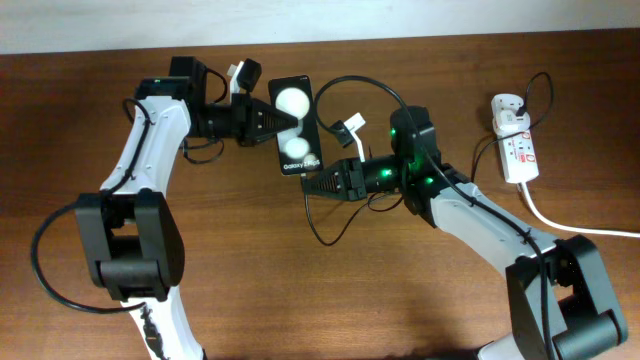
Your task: Plug charger to phone and switch on socket
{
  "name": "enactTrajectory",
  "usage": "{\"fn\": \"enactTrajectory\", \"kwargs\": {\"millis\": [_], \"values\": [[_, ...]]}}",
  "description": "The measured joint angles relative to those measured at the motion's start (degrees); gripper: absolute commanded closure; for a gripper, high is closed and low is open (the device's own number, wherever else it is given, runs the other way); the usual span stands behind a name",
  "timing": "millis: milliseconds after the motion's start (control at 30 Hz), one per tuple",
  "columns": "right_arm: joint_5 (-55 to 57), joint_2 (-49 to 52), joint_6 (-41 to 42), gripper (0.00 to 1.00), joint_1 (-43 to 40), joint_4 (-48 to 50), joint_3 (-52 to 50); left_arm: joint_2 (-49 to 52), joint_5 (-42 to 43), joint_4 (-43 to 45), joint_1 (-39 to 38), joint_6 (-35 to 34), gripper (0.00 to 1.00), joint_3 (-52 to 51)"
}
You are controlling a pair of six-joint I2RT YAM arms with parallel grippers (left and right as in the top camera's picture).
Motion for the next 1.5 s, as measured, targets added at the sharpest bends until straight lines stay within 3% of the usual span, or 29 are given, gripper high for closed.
{"fn": "enactTrajectory", "kwargs": {"millis": [767, 933, 1100, 1267, 1500], "values": [[-1.1, 0.0, 3.1, 0.95, -1.2, 4.3, -0.9, 0.0, 0.6, 0.3, -0.7, -0.2, 1.00, 0.3], [-2.2, 0.0, 3.0, 0.77, -1.7, 3.0, -0.9, 0.0, 0.1, 0.3, -0.9, -0.3, 1.00, 0.3], [-2.2, 0.0, -0.1, 0.59, -3.9, -2.8, -0.5, 0.0, -5.4, -0.5, -2.0, -0.4, 1.00, 0.2], [-0.9, 0.1, -5.5, 0.49, -3.9, -10.0, -0.4, 0.0, -13.4, -0.8, -1.9, -0.9, 1.00, 0.2], [2.2, 0.1, -9.7, 0.44, -3.9, -15.7, -0.3, 0.0, -28.2, -0.8, -1.7, -2.4, 1.00, 0.2]]}}
